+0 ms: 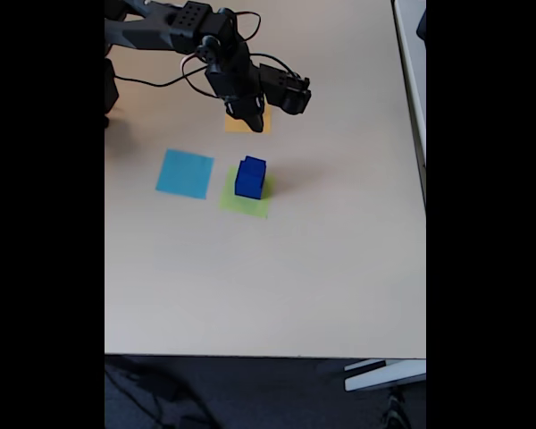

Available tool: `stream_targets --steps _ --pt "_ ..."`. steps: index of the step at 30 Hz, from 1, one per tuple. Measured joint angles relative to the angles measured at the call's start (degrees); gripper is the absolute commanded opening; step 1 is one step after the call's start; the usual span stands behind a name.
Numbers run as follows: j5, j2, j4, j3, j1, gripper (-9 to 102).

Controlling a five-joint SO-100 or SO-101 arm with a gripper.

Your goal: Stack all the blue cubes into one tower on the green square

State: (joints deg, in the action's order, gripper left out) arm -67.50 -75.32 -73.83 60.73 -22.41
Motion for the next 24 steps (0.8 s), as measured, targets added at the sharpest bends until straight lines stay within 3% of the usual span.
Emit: stream_targets --steps 17,24 --pt "2.7 7.8 17.8 -1.1 -6.4 0" --pt "4.3 10.7 20.5 -1.0 -8.3 0"
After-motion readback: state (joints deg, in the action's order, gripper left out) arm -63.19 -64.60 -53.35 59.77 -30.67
